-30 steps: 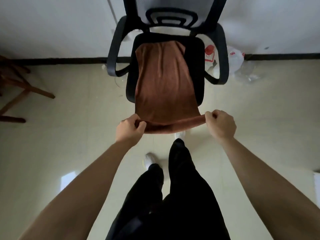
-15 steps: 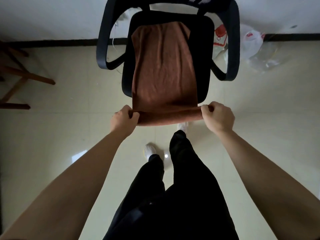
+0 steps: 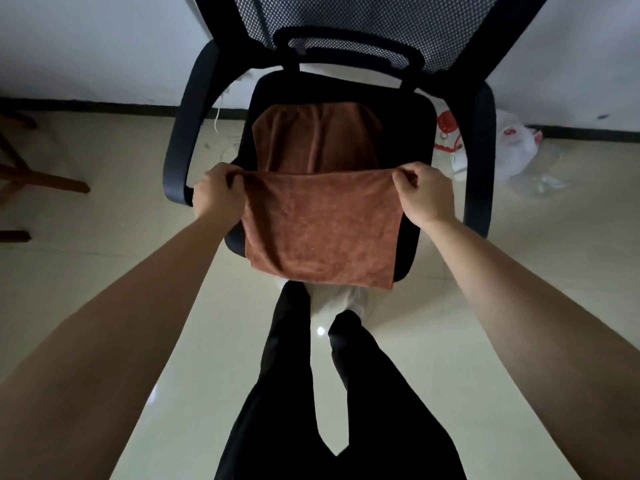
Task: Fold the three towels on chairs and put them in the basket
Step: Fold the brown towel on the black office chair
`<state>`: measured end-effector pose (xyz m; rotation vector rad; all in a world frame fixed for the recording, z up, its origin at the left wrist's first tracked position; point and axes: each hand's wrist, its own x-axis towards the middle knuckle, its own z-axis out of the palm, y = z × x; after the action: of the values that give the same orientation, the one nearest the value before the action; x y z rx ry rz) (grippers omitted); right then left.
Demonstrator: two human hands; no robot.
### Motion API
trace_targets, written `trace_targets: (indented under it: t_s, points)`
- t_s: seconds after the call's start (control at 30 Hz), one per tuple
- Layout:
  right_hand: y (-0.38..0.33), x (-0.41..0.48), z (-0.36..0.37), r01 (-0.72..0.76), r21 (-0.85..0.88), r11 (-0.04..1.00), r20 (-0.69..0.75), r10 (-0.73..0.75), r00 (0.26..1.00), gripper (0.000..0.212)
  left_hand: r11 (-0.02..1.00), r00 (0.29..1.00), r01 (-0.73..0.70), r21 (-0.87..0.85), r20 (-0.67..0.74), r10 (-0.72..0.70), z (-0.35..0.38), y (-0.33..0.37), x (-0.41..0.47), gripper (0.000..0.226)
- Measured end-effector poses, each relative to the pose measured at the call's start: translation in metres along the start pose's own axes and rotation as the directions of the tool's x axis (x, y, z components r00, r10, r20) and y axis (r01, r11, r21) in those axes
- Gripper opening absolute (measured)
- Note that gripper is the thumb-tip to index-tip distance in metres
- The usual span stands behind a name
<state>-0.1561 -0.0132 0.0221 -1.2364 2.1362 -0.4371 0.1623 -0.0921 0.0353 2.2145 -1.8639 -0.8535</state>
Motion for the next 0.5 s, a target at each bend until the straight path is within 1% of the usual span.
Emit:
trace_targets:
  t_s: [0.1, 0.13, 0.2, 0.27, 0.37, 0.5]
  points:
    - [-0.003, 0.047, 0.012, 0.0, -0.013, 1.0, -0.055, 0.0, 0.998, 0.033, 0.995, 0.998, 0.053, -0.08, -0.018, -0.054, 0.018, 0.001, 0.051, 0.03]
    - [-0.004, 0.063, 0.017, -0.004, -0.018, 1.0, -0.074, 0.002, 0.997, 0.034, 0.988, 0.996, 0.087, -0.131, -0.011, -0.089, 0.025, 0.001, 0.07, 0.03]
    - [-0.005, 0.092, 0.027, -0.017, -0.035, 0.999, -0.116, 0.013, 0.993, 0.036, 0.957, 0.986, 0.162, -0.241, 0.007, -0.165, 0.037, 0.001, 0.102, 0.032]
    - [-0.006, 0.116, 0.034, -0.033, -0.034, 0.999, -0.152, 0.027, 0.988, 0.037, 0.934, 0.977, 0.204, -0.294, 0.004, -0.213, 0.048, 0.003, 0.127, 0.035]
    - [-0.005, 0.148, 0.044, -0.07, 0.007, 0.998, -0.191, 0.07, 0.979, 0.037, 0.939, 0.977, 0.19, -0.287, -0.039, -0.209, 0.065, 0.007, 0.161, 0.037]
    - [-0.003, 0.179, 0.056, -0.079, 0.028, 0.996, -0.222, 0.083, 0.971, 0.039, 0.909, 0.979, 0.164, -0.382, -0.05, -0.198, 0.078, 0.009, 0.193, 0.032]
